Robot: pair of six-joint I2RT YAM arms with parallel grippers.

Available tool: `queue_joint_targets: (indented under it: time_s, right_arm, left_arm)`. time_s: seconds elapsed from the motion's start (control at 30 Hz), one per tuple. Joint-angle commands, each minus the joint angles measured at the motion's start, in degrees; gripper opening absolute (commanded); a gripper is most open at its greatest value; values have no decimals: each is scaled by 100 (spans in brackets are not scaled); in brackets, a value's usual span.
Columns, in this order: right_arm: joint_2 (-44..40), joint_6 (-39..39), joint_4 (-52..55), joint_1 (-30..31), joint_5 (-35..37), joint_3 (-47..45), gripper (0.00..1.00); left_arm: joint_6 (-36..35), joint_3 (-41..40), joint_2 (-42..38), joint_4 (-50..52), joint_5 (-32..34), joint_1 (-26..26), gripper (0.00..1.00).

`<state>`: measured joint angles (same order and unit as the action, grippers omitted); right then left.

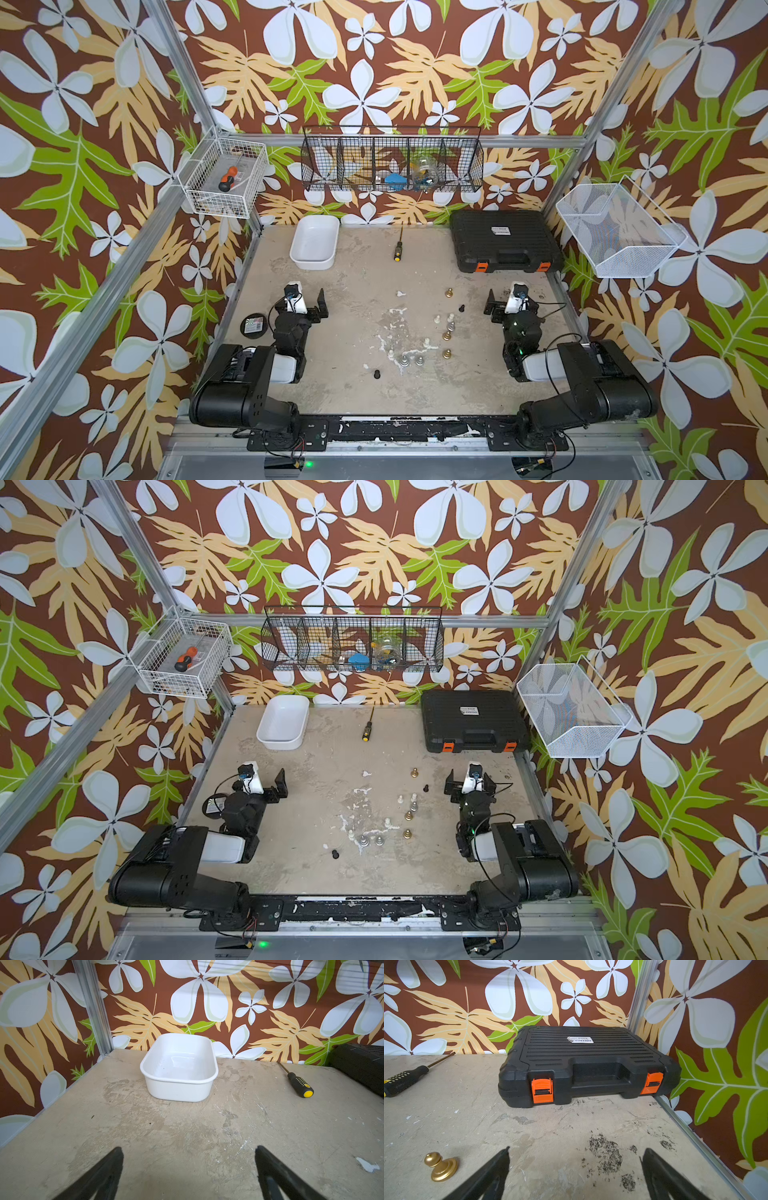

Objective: Put the chess pieces into the storage box
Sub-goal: Pick up the storage box at the center of the board.

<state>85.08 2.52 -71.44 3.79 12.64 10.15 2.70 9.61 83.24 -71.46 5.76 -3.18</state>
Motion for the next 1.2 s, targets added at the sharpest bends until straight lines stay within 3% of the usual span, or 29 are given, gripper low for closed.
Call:
queue_joint_targets:
  time_s: [0.0, 0.6, 0.67, 0.73, 0.77, 0.83, 0.87, 0.9, 0.97, 1.03, 1.17]
  right_arm:
    - [-18, -6, -81, 5, 36, 22, 100]
    - [-33, -6, -89, -1, 80, 14, 100]
    - [-290, -76, 75, 156, 654, 124, 100]
    - [-1001, -224, 1963, 365, 687, 874, 100]
    - [-1253, 250, 2436, 374, 684, 1266, 100]
    - [-1465, 2473, 3489, 351, 904, 1966, 100]
    - [-1425, 3264, 3874, 256, 210, 2316, 100]
    - [-1304, 3212, 3861, 100, -1137, 2608, 95]
    - [-1019, 2886, 4405, 246, -2361, 3268, 83]
    - [-807, 2342, 5199, 668, -2337, 3830, 77]
    - [-686, 1674, 5730, 1263, -2271, 4181, 75]
  left_arm:
    - [-41, -5, -18, -102, -21, 2, 100]
    - [-23, 29, -112, -20, 4, 22, 100]
    - [-26, 250, -548, 653, 300, -33, 100]
    - [230, 797, -1186, 2092, 1403, -355, 98]
    - [843, 1193, -1418, 2826, 1727, -419, 97]
    - [1505, 1864, -1559, 3629, 1546, -411, 88]
    - [1702, 2279, -1399, 3901, 1404, -411, 88]
    - [1846, 2873, -1075, 4383, 1136, -308, 89]
    - [2233, 4215, -277, 5823, 430, 38, 84]
    - [2118, 5186, 365, 6757, 260, 171, 74]
    - [2025, 6011, 1171, 7484, 255, 476, 71]
